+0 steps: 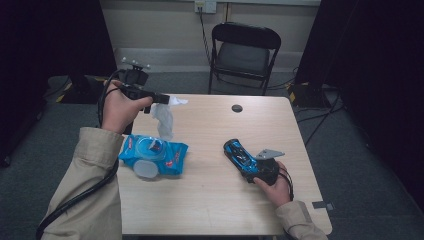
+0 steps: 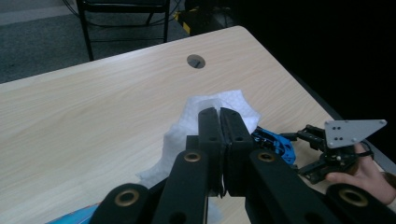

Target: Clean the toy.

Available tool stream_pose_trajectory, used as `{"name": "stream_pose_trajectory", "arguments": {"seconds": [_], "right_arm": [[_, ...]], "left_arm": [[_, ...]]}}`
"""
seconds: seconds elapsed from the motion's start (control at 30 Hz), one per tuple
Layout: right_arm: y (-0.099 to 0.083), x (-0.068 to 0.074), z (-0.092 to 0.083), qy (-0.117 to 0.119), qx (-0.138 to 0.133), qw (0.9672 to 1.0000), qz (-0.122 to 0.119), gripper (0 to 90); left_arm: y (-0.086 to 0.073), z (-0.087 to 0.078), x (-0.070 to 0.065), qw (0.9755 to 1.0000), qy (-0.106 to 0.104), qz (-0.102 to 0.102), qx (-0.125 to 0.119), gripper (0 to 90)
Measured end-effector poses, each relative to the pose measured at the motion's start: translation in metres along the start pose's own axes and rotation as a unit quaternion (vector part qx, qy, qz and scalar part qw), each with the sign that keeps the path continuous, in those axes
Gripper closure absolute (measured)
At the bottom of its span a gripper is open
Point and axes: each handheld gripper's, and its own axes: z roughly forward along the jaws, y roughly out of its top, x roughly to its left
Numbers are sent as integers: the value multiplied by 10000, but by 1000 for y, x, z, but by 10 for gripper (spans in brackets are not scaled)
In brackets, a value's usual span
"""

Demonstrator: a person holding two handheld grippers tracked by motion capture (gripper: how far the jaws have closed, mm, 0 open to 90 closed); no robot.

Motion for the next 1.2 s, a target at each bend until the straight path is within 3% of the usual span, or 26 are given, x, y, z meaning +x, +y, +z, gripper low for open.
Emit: {"name": "stream_pose_trajectory", "arguments": {"seconds": [0.2,0.37,0.73,0.97,1.2], "right_arm": [[0,0,0,1,0,10000,0,245],[0,0,0,6,2,10000,-5,245],[0,0,0,12,7,10000,-11,245],[0,-1,0,18,4,10000,-18,245],[0,-1,0,19,5,10000,-20,244]], "left_arm": [[5,7,-14,9997,-212,54,-44,884],[-3,25,-24,9991,-427,47,12,884],[-29,77,-50,9955,-893,108,287,884],[-53,114,-72,9906,-1259,206,502,883],[-77,140,-78,9883,-1333,229,713,883]]}}
